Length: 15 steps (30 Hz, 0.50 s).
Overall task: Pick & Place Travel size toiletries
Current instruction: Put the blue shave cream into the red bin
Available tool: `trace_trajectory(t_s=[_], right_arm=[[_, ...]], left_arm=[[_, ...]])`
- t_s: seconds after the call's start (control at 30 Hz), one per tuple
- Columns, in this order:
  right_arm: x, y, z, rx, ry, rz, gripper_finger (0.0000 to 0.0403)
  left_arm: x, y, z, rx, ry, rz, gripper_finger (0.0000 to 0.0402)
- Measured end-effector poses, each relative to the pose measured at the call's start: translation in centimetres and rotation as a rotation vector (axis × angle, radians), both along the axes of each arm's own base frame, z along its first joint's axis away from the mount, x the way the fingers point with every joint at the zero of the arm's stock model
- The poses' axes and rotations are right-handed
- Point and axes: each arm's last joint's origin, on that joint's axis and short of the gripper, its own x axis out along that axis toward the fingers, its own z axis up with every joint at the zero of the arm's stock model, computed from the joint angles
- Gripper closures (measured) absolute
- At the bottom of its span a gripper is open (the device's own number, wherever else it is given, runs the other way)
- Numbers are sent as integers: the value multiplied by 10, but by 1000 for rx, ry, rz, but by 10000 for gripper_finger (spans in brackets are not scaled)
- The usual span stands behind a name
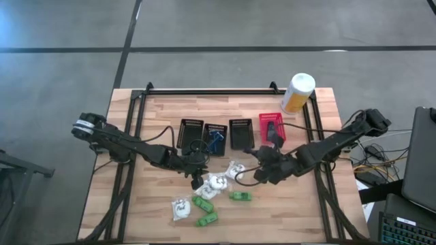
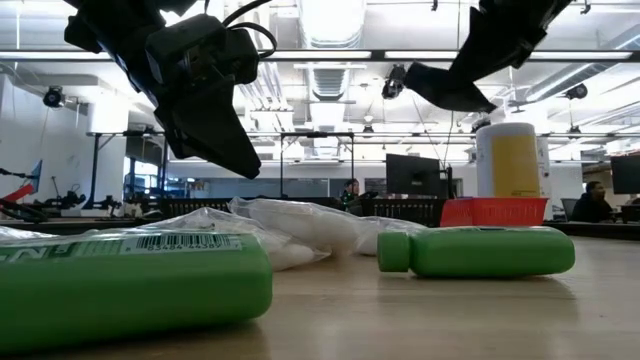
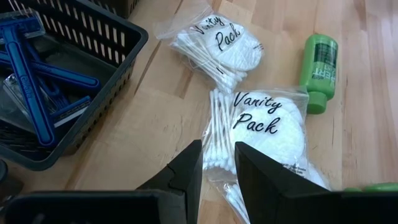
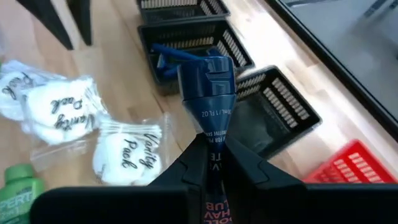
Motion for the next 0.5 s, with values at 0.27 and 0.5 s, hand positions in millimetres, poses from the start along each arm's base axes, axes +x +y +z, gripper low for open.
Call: trace_trajectory(t_s=[0.27,0.5], right_arm=[[-6,-3,-8,2,27,-23,372],[-6,-3,-10,1,30,-23,374]], left_arm=[[0,0,0,0,0,0,303],[0,0,0,0,0,0,303]])
